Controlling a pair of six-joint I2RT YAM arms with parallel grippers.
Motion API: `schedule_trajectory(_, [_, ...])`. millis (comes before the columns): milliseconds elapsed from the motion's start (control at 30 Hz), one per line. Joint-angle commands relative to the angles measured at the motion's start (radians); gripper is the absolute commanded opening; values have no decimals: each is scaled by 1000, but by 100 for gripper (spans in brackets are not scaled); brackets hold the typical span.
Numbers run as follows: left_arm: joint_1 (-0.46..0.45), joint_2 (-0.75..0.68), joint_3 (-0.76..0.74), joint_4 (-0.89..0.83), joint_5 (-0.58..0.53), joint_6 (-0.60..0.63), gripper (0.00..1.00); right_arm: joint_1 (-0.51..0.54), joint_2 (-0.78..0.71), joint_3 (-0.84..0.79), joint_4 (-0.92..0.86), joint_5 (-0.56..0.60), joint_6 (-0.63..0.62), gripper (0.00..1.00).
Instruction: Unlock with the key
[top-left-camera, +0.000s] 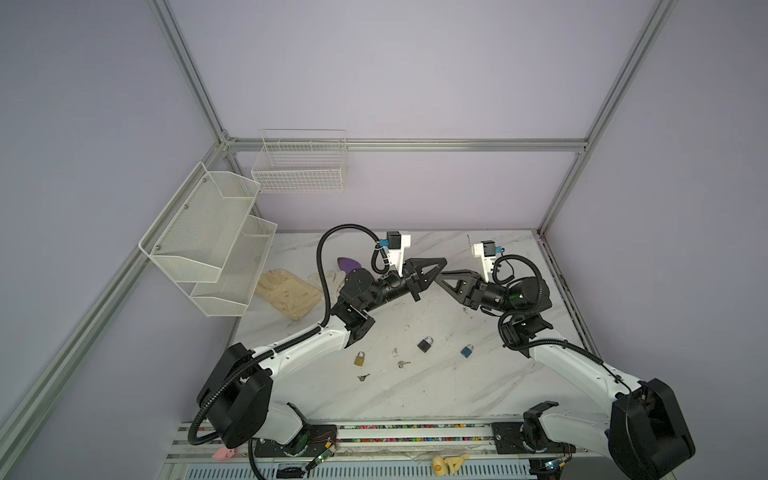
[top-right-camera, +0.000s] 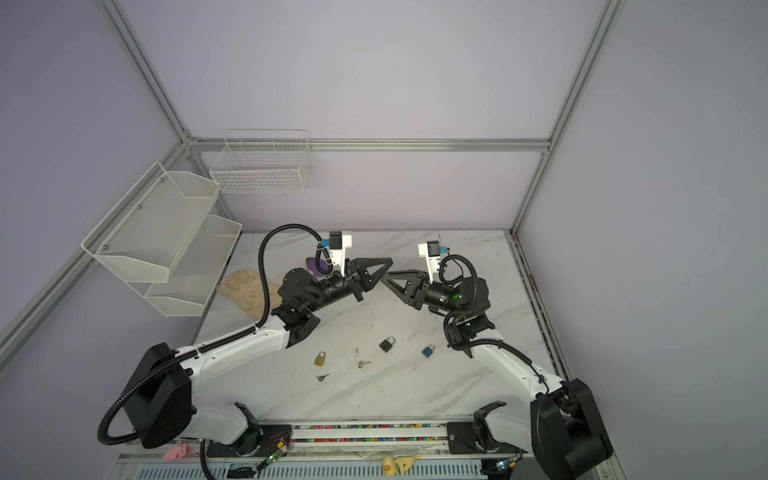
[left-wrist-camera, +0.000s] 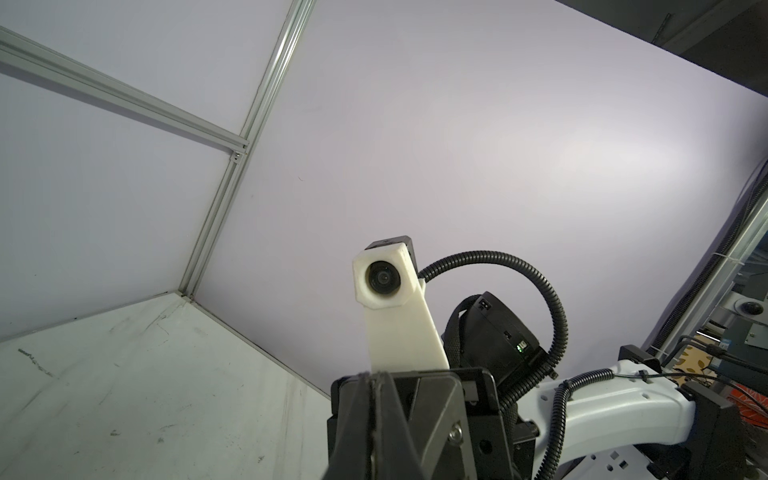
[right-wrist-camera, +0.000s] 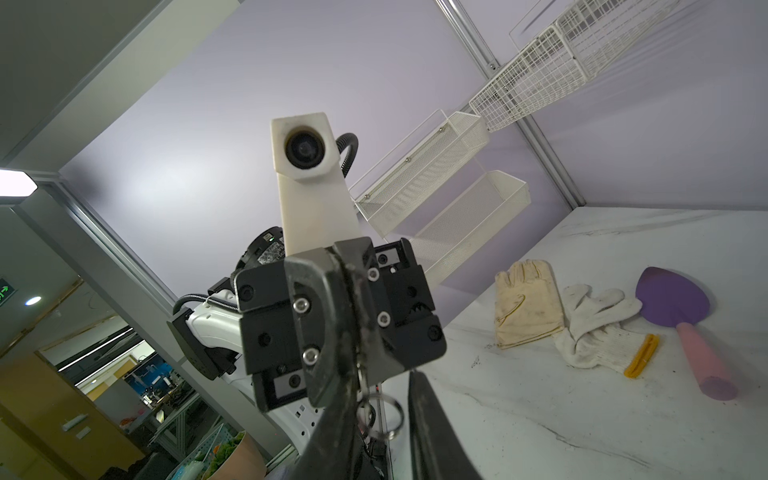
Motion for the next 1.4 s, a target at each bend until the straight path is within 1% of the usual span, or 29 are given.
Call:
schedule_trajectory(0, [-9,-10,85,11,14,13,0,5,-9,44,49,14,15,20])
schedule_trajectory(267, [-9,-14,79,-23,14,42,0,6,-27,47,12,45,-17,18])
schedule_trajectory(300, [-8,-51,76,-27,15,46,0,5,-27,55,-11,46,-28,15])
schedule_trajectory(333, [-9,-56,74,-35,13,50,0,5,-28,62,-39,47,-45,13])
schedule_trajectory(400, [-8,-66,71,-51,7,63,0,5,-33,72,-79,49,-80,12])
schedule_trajectory(467, [-9,-73,71,-63,3,70,0,6,-39,80,-115,51,-108,9])
schedule_trajectory(667, [-9,-81,80,-61,-1,70,0,6,-39,86,-154,46,-124,0])
schedule_trajectory(700, [-9,-80,84,-62,2,69,1,6,-38,87,-159,46,-127,0])
schedule_trajectory(800, [-9,-82,96,-69,6,65,5,6,-39,91,-183,46,-137,0])
schedule_trajectory(833, [-9,-82,100,-71,4,63,9,6,-40,91,-190,46,-140,0])
schedule_trajectory(900, [-7,-85,106,-71,1,57,13,5,-41,90,-203,46,-145,0])
schedule_trajectory(967, [-5,-93,109,-79,-9,56,25,5,-46,91,-224,48,-151,0])
schedule_trajectory(1067, [4,-114,110,-112,-35,59,36,5,-57,91,-256,47,-166,0])
schedule_trajectory(1167, [16,-134,108,-156,-57,69,39,6,-70,94,-301,55,-189,0])
schedule_trajectory(1267, [24,-149,109,-235,-90,87,39,6,-77,95,-307,57,-180,0])
schedule_trajectory(1333, [30,-156,96,-251,-102,86,39,6,-79,94,-310,55,-179,0])
schedule_trajectory(1367, [31,-161,86,-250,-112,83,40,6,-82,91,-312,55,-178,0])
